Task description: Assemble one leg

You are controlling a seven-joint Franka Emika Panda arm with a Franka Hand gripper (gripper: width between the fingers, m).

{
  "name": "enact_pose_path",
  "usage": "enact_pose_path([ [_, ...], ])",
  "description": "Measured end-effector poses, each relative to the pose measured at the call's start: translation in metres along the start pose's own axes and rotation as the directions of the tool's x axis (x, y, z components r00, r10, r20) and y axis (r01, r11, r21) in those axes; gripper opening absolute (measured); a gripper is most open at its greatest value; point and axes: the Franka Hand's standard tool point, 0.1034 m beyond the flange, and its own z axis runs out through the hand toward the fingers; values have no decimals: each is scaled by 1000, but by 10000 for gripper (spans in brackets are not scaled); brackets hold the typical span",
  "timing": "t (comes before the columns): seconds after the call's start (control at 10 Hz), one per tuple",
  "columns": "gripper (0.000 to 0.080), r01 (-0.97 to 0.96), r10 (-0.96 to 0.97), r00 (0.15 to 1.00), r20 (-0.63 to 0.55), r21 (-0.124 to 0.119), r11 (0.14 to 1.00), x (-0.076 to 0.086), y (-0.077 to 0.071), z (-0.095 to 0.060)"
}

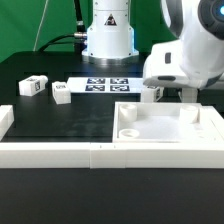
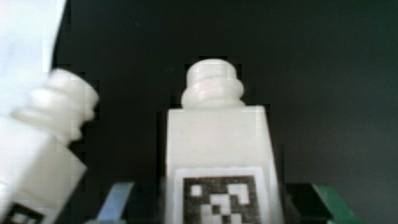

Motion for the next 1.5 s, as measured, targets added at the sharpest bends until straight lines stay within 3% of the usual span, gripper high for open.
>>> enact_pose_path([
  [0.3, 288, 8, -8, 1000, -30, -3, 1000, -30, 2, -41],
  [0.4, 288, 9, -9, 998, -64, -1, 1000, -37, 1, -49],
  [0.5, 288, 8, -9, 998, -60, -3, 1000, -39, 3, -46],
  [0.6, 288, 9, -9, 997, -79, -1, 1000, -35, 2, -46],
  [0.9, 288, 27, -19, 943, -332, 22, 999, -25, -2, -53],
  [1.2, 288, 79, -72, 844, -531, -10, 997, -13, 13, -72],
  [1.5, 289, 110, -105, 685, -721, -40, 993, -21, 18, -96],
])
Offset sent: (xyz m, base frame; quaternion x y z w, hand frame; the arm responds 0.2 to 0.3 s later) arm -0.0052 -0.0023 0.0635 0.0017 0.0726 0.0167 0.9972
